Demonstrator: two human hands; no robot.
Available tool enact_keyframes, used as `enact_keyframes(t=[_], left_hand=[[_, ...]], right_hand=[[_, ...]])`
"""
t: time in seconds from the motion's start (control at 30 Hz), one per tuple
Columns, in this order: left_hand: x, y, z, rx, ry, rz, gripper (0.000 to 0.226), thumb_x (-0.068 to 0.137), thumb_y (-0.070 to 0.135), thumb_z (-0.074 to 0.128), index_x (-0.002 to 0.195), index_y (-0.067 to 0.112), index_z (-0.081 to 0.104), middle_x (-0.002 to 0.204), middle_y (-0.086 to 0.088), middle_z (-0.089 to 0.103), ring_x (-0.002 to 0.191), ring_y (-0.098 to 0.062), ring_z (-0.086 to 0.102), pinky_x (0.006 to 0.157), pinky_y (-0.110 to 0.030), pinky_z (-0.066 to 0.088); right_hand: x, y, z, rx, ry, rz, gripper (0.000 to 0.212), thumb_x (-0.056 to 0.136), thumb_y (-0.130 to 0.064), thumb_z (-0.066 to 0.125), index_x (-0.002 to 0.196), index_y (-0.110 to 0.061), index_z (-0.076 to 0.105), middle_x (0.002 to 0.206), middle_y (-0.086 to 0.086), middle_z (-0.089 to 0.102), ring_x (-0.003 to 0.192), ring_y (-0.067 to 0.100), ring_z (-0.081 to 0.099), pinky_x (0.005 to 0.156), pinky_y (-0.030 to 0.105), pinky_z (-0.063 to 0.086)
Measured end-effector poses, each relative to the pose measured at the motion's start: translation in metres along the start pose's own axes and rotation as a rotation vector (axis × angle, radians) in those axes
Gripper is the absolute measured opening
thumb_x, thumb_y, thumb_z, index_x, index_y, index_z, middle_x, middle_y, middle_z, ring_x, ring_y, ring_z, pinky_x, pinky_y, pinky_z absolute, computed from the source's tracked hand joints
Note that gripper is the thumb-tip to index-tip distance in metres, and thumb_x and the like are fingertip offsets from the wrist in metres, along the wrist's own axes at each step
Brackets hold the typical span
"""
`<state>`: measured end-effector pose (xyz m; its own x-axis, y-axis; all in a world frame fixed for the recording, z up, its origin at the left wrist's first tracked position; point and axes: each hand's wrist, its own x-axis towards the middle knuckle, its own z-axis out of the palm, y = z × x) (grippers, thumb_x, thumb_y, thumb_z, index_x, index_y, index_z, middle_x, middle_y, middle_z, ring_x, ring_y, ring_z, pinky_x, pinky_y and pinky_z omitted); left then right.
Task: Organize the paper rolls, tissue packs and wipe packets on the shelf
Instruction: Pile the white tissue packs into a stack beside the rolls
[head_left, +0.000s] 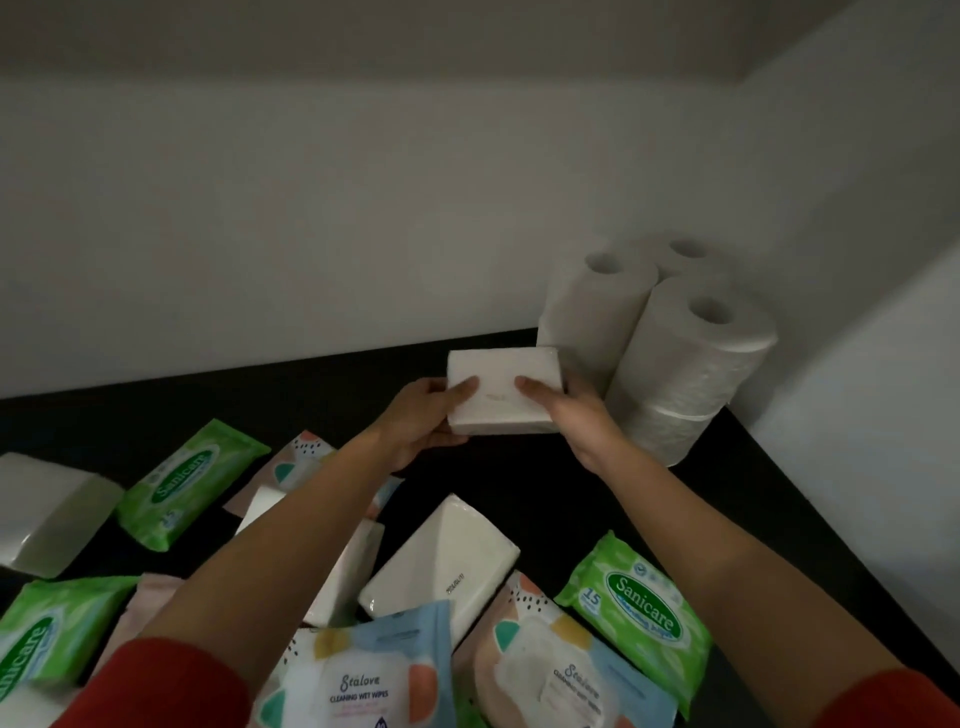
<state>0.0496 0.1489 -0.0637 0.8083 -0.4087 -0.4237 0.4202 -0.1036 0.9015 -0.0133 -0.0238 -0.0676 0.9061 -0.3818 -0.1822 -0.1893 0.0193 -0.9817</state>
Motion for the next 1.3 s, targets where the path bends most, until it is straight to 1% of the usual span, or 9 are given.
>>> enact_keyframes(t=[0.2,0.33,0.43,0.5,0.67,0.87,1.03,1.13,1.3], left_hand=[[0.020,0.009,0.004,-0.030,0.148,0.088,0.051,0.089,0.030,0.063,0.130,0.004,0.046,0.123,-0.014,0.058,0.105,-0.024,0.061,0.068,-0.030,0.060],[0.031,0.010,0.009,-0.055,0.190,0.059,0.053,0.090,0.029,0.063,0.132,0.003,0.044,0.123,-0.014,0.055,0.106,-0.025,0.059,0.075,-0.036,0.059],[0.037,0.010,0.011,-0.069,0.199,0.044,0.056,0.089,0.030,0.063,0.134,0.004,0.044,0.126,-0.014,0.054,0.106,-0.025,0.059,0.071,-0.034,0.060],[0.042,0.011,0.012,-0.082,0.218,0.037,0.055,0.089,0.030,0.064,0.134,0.003,0.045,0.126,-0.015,0.055,0.104,-0.024,0.059,0.072,-0.036,0.060],[0.049,0.014,0.015,-0.099,0.254,-0.001,0.056,0.089,0.029,0.064,0.134,0.002,0.043,0.126,-0.015,0.052,0.107,-0.026,0.057,0.081,-0.040,0.057],[0.053,0.014,0.013,0.017,0.237,0.011,0.058,0.090,0.033,0.062,0.135,0.000,0.045,0.125,-0.015,0.053,0.106,-0.026,0.057,0.083,-0.039,0.057],[0.054,0.015,0.013,0.071,0.242,0.004,0.053,0.091,0.032,0.060,0.132,0.000,0.047,0.121,-0.013,0.055,0.108,-0.027,0.057,0.084,-0.038,0.056],[0.055,0.015,0.015,0.163,0.251,0.013,0.048,0.092,0.034,0.059,0.127,0.001,0.052,0.113,-0.013,0.057,0.104,-0.027,0.059,0.087,-0.040,0.055],[0.060,0.014,0.011,0.251,0.266,0.004,0.054,0.090,0.043,0.058,0.122,-0.001,0.057,0.118,-0.015,0.062,0.106,-0.028,0.061,0.096,-0.043,0.050]], right_hand=[[0.014,0.013,0.007,-0.080,0.069,-0.070,0.021,0.092,-0.029,0.059,0.111,-0.020,0.062,0.111,0.002,0.067,0.105,0.020,0.062,0.096,0.039,0.049],[0.020,0.018,0.003,-0.151,0.166,-0.087,0.019,0.096,-0.026,0.051,0.107,-0.014,0.061,0.105,0.002,0.066,0.100,0.018,0.061,0.085,0.027,0.044],[0.022,0.023,0.000,-0.193,0.193,-0.061,0.033,0.097,-0.032,0.047,0.115,-0.010,0.062,0.112,0.006,0.066,0.105,0.022,0.060,0.091,0.033,0.046],[0.024,0.026,-0.002,-0.216,0.183,-0.037,0.034,0.099,-0.031,0.042,0.118,-0.010,0.061,0.112,0.003,0.063,0.104,0.020,0.058,0.089,0.030,0.043],[0.031,0.032,-0.002,-0.206,0.198,-0.003,0.031,0.102,-0.027,0.038,0.102,-0.009,0.062,0.098,0.007,0.061,0.092,0.019,0.055,0.078,0.025,0.036],[0.034,0.034,0.002,-0.210,0.230,0.019,0.039,0.102,-0.033,0.036,0.107,-0.006,0.064,0.101,0.008,0.062,0.096,0.022,0.057,0.081,0.027,0.040],[0.035,0.036,0.004,-0.151,0.262,0.039,0.046,0.099,-0.044,0.039,0.113,-0.009,0.065,0.114,0.010,0.066,0.108,0.026,0.060,0.098,0.040,0.046],[0.035,0.037,0.005,-0.141,0.286,0.027,0.043,0.097,-0.046,0.041,0.106,-0.014,0.068,0.113,0.009,0.067,0.109,0.025,0.061,0.102,0.044,0.045],[0.036,0.033,0.005,-0.120,0.307,0.030,0.032,0.096,-0.043,0.047,0.084,-0.019,0.065,0.099,0.008,0.069,0.100,0.024,0.063,0.099,0.043,0.047]])
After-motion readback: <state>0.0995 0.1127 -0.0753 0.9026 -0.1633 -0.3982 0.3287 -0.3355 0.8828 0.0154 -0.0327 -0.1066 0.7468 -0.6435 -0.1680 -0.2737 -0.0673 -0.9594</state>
